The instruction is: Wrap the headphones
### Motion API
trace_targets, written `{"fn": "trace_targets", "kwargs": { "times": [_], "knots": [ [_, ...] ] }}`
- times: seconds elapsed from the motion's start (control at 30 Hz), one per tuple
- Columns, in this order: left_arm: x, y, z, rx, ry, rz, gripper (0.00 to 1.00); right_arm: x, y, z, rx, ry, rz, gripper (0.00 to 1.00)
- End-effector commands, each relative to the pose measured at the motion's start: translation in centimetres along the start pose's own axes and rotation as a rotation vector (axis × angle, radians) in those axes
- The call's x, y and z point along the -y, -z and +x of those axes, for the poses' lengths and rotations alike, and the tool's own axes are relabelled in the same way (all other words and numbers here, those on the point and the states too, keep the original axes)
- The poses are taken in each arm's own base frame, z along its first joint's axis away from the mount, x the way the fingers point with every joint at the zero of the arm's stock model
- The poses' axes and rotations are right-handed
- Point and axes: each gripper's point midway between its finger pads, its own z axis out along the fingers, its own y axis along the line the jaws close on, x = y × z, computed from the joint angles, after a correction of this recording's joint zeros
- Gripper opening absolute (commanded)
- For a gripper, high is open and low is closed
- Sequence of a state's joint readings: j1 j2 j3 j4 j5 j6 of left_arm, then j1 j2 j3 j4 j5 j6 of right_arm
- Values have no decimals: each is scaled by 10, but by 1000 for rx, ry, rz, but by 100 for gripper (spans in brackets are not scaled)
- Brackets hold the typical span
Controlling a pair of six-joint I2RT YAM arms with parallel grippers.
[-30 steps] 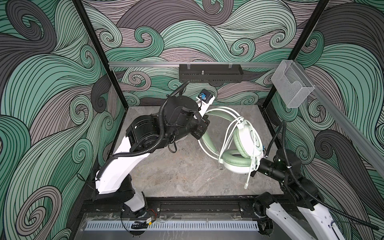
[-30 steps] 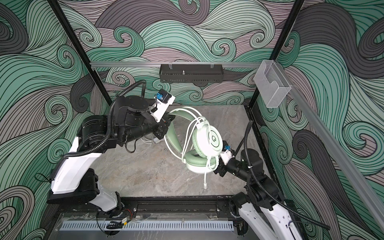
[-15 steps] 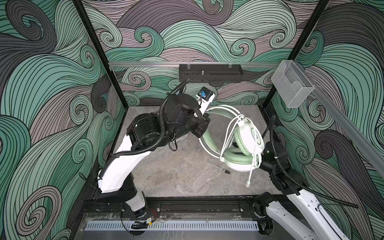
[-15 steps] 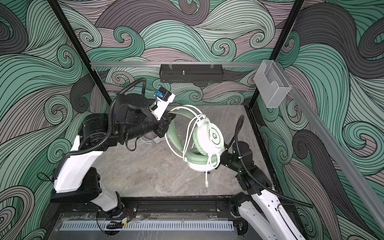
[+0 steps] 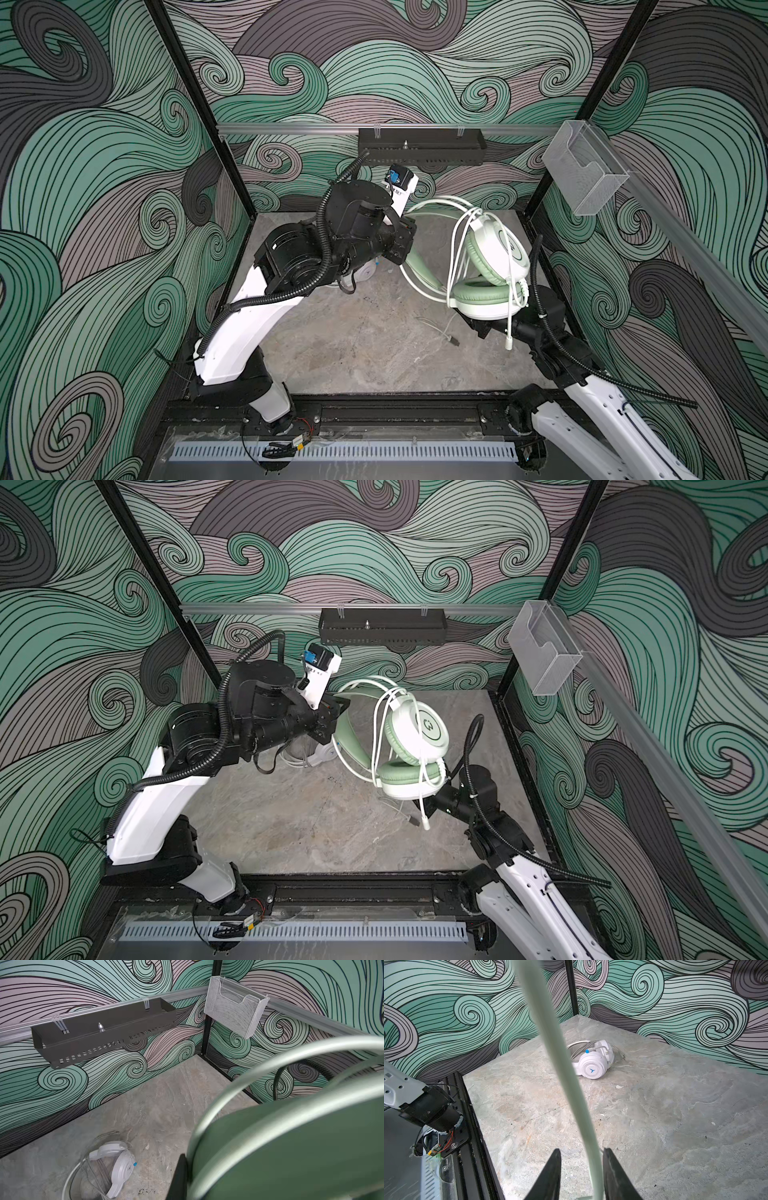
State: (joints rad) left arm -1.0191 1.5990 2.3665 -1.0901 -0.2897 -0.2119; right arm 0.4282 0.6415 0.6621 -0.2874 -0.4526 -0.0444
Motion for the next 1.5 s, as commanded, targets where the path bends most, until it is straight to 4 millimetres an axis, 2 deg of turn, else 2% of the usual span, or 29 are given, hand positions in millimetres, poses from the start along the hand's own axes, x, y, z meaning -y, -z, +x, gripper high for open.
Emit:
{"fn": "trace_targets", "kwargs": {
  "times": [0.0,0.1,0.3,0.5,0.9,1.2,1.33,1.47],
  "knots": [
    [3,25,-41,160,135,72,0,-1,-3,-7,42,-29,-9,35],
    [0,27,-43,169,151,70,0,1,-5,-5,44,-40,-5,30],
    [-8,31,-50,199,214,63,0,1,-5,-1,33,-42,-3,9],
    [-20,30,-65,280,332,48,0,-3,-3,4,-11,-27,-1,0],
    [-52,13,-89,400,495,-87,0,-10,1,13,-114,19,28,0],
    [-93,-21,-85,397,632,-162,0,-32,10,15,-147,105,-3,0],
    [-102,-32,-84,394,604,-200,0,-36,13,14,-165,134,-3,0],
    [-116,-43,-75,377,562,-292,0,-45,18,9,-155,158,-33,0]
  ]
}}
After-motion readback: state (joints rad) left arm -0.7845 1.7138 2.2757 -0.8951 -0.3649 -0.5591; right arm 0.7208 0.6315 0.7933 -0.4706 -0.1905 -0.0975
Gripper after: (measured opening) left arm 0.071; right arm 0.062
